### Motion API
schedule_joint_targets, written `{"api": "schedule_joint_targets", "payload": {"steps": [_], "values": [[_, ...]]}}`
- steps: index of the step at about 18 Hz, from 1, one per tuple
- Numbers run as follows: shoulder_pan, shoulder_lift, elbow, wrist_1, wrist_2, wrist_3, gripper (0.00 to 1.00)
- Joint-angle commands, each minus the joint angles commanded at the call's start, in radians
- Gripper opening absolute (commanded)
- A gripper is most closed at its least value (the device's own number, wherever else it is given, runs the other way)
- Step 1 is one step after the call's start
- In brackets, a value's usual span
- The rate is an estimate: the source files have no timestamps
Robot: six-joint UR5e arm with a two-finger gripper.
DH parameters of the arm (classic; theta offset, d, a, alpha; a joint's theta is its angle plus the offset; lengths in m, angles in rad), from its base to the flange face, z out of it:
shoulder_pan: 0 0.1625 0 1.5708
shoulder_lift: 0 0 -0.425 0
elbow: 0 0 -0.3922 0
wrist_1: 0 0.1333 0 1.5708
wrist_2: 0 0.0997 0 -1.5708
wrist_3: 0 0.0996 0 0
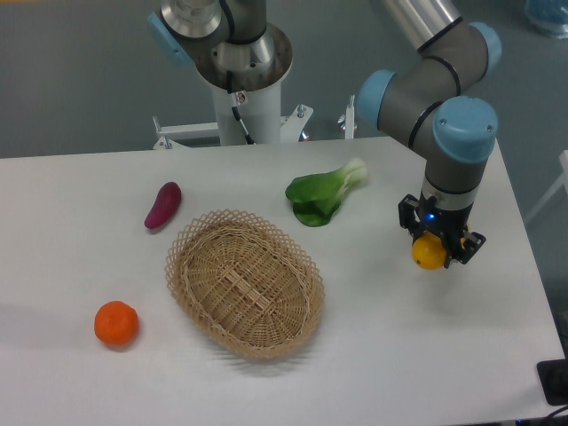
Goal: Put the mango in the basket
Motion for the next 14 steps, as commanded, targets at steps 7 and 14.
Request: {"api": "schedule_joint_targets", "payload": {"steps": [7,14], "values": [[0.003,0.002,0.005,0.0,-0.005,0.012,0.49],[0.002,-0.002,0.012,0.0,-0.002,0.009,0.49]]}}
